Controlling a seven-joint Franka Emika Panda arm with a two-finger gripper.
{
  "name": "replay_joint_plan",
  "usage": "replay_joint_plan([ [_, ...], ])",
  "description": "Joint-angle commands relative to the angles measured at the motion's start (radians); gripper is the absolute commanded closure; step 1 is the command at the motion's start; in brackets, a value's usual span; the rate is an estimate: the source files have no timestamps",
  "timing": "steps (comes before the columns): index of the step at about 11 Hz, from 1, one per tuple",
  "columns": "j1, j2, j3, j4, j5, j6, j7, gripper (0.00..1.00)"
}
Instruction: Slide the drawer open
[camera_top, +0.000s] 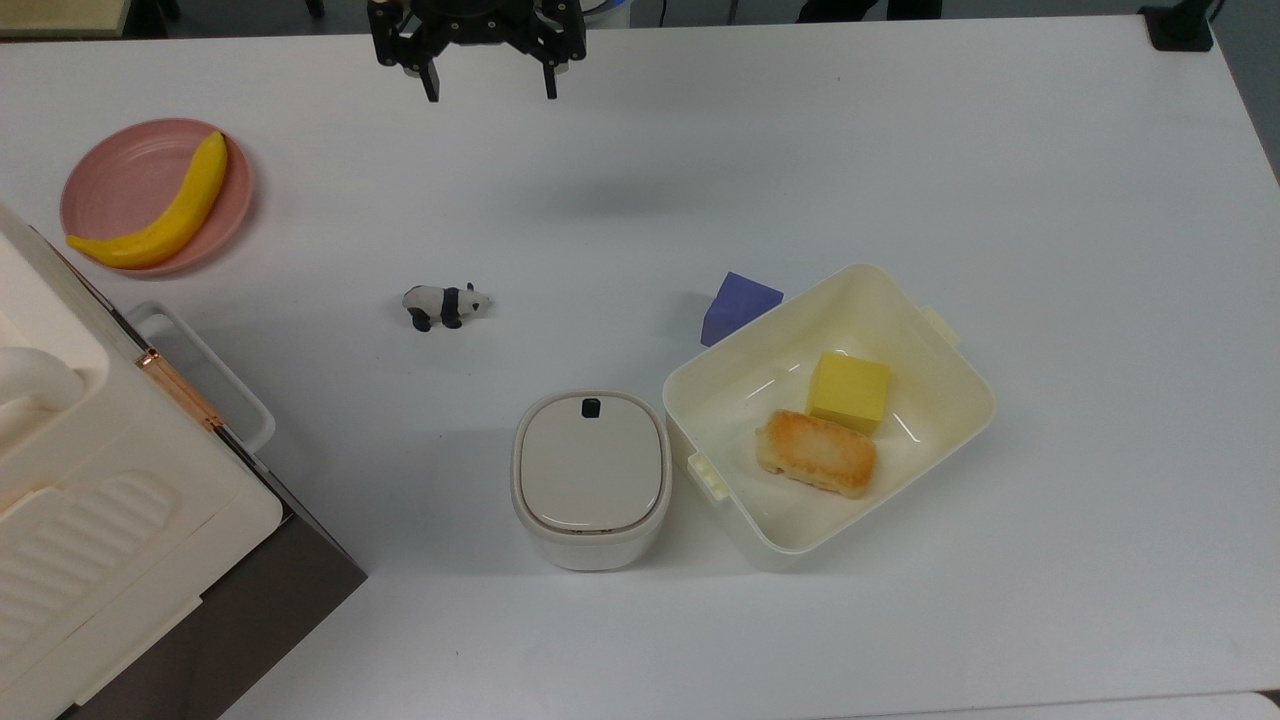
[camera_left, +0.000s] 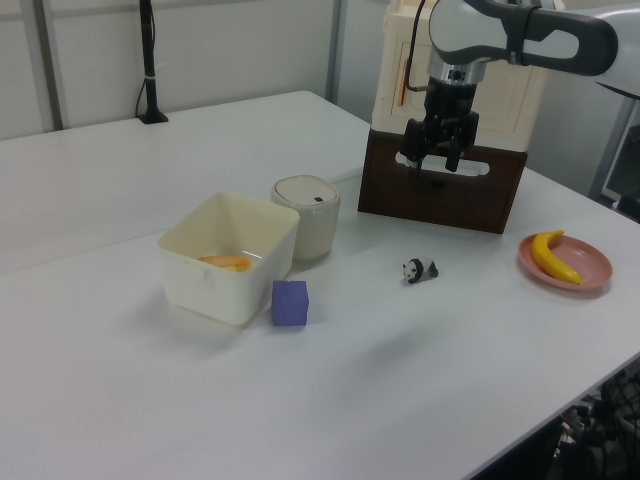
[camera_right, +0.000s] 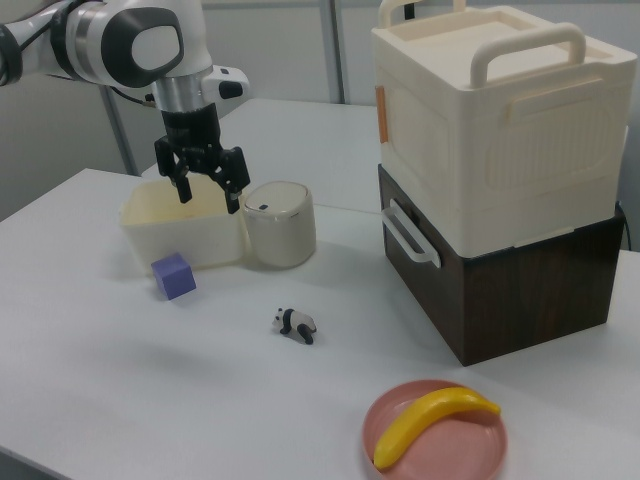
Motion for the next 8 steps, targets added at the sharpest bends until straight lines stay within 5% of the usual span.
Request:
replay_joint_plan([
  [1,-0.003,0.002,0.002,0.005,0.022,-0.002,-0.024,0.00],
  [2,-0.003,0.004,0.002,0.005,0.022,0.000,-0.024,0.00],
  [4,-0.016,0.025,0.001,0.005,0.020,0.045,-0.054,0.19],
  [8,-0.052,0.110,-0.048,0.005,-0.046,0.266,-0.251,0.18],
])
